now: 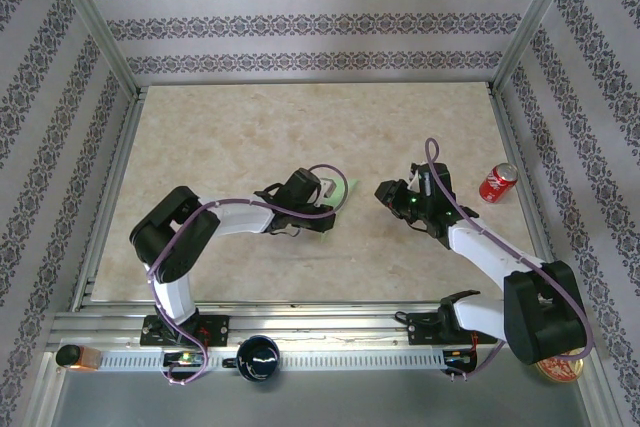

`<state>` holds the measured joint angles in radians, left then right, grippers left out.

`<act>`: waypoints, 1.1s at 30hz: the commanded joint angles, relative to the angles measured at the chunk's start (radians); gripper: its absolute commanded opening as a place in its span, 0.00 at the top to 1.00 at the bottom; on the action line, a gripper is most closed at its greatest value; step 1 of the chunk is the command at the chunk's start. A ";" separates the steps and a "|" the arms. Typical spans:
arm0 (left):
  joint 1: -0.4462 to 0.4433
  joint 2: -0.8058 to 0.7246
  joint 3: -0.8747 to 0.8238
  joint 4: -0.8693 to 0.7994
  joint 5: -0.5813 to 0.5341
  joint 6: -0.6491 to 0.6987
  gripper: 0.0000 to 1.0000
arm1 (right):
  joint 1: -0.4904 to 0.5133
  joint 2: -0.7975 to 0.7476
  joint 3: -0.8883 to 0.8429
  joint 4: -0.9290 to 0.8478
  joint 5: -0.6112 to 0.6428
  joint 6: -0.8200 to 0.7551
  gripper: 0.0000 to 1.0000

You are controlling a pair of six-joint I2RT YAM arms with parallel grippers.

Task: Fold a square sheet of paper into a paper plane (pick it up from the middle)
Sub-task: Fold the wing for the fifth time at the center of the table.

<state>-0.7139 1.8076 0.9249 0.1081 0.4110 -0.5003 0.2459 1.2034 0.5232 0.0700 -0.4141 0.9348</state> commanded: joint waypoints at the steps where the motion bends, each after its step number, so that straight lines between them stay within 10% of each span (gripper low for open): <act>1: 0.033 0.002 -0.022 0.134 0.129 -0.097 1.00 | -0.003 0.019 -0.005 0.031 -0.036 -0.024 0.71; 33: 0.056 0.119 -0.115 0.442 0.247 -0.261 1.00 | 0.091 0.298 0.081 0.168 -0.186 -0.007 0.84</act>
<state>-0.6701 1.9079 0.8207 0.4690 0.6292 -0.7395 0.3241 1.4853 0.5781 0.2008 -0.5831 0.9356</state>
